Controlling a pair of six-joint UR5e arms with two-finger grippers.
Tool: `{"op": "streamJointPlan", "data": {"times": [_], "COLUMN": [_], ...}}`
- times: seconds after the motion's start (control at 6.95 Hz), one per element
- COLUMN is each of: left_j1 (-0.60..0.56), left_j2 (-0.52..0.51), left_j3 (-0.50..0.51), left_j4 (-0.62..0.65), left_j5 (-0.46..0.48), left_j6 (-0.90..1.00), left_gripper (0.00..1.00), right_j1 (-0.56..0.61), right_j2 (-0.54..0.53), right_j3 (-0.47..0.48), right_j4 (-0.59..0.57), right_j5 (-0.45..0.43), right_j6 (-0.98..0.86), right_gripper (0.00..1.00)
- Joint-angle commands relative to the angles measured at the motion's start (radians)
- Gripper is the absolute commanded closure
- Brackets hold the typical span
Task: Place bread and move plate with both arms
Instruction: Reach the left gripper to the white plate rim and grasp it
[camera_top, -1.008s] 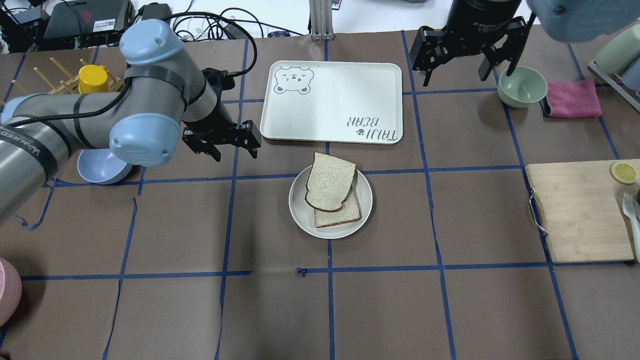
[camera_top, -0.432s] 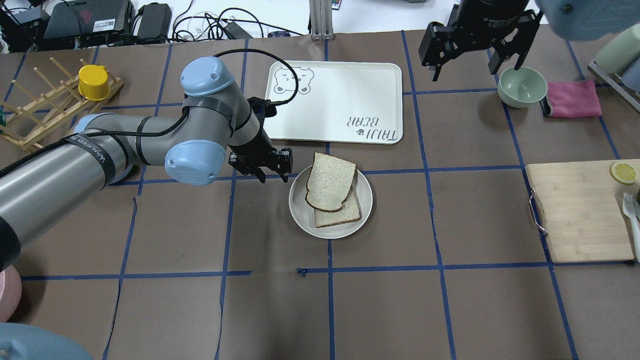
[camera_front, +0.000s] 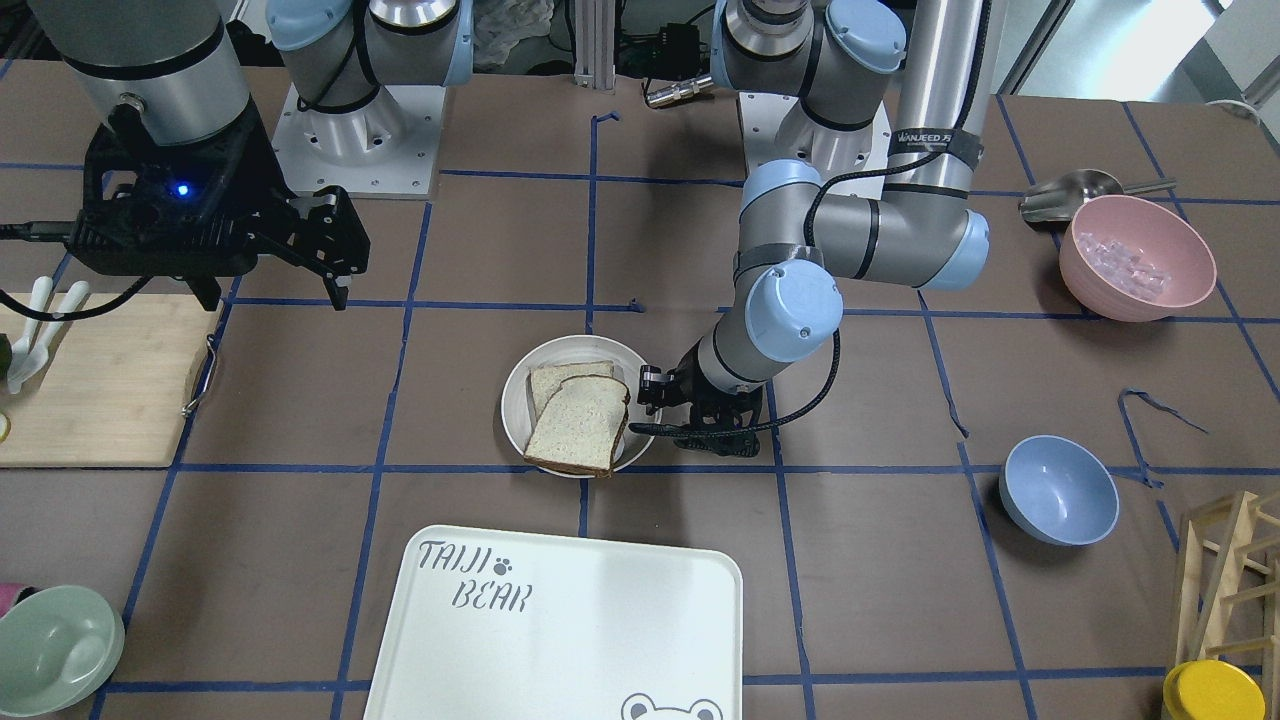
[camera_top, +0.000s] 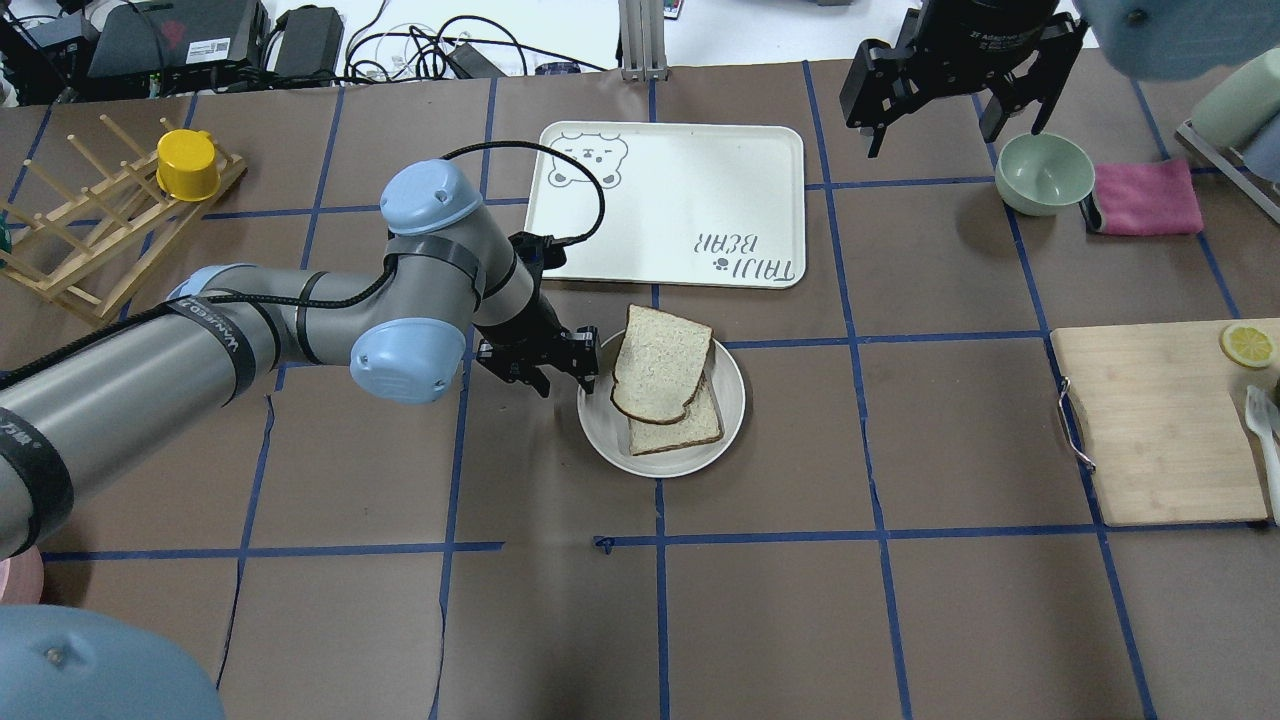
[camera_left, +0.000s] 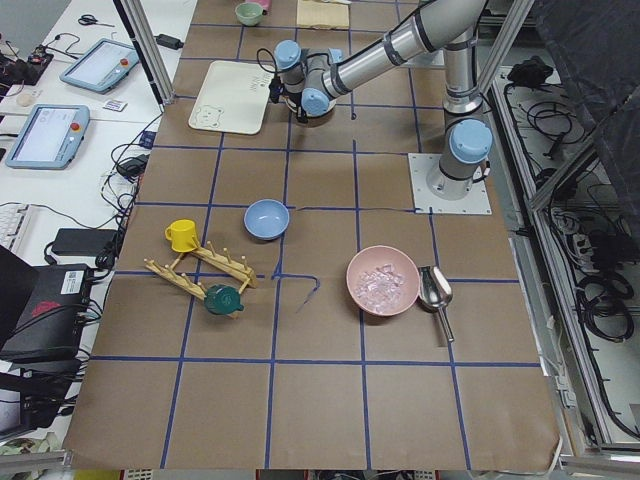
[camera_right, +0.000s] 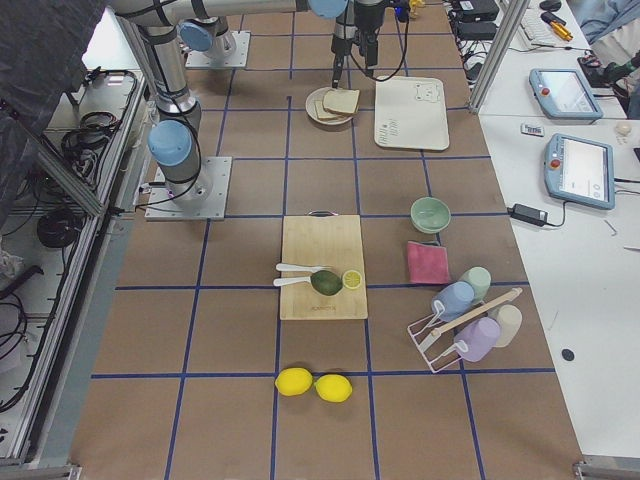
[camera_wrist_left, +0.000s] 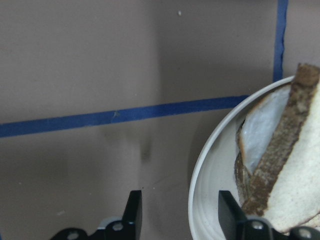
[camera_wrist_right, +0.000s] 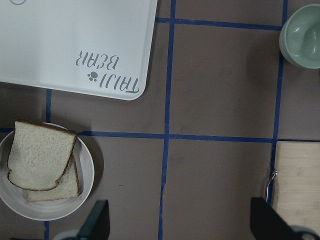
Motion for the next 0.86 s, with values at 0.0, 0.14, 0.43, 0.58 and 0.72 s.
{"op": "streamJointPlan", "data": {"times": [0.0, 0.14, 0.43, 0.58, 0.72], "left_j1": [0.000, 0.000, 0.000, 0.000, 0.003], "left_j2": [-0.004, -0.007, -0.004, -0.004, -0.001], "left_j3": [-0.021, -0.021, -0.021, -0.021, -0.020], "left_j4": [0.040, 0.040, 0.038, 0.037, 0.035], "left_j5": [-0.006, -0.008, -0.084, -0.087, -0.078], "left_j6": [0.000, 0.000, -0.005, -0.003, 0.000], "left_gripper": [0.40, 0.56, 0.96, 1.00, 1.00], "right_j1": [0.000, 0.000, 0.000, 0.000, 0.000], "right_j2": [0.002, 0.000, 0.000, 0.000, 0.000], "right_j3": [0.002, 0.002, 0.006, 0.006, 0.006], "right_j4": [-0.041, -0.041, -0.041, -0.041, -0.041], "right_j5": [-0.002, -0.002, 0.000, 0.000, 0.000], "right_j6": [-0.004, -0.004, -0.002, -0.002, -0.001], "right_gripper": [0.00, 0.00, 0.00, 0.00, 0.00]}}
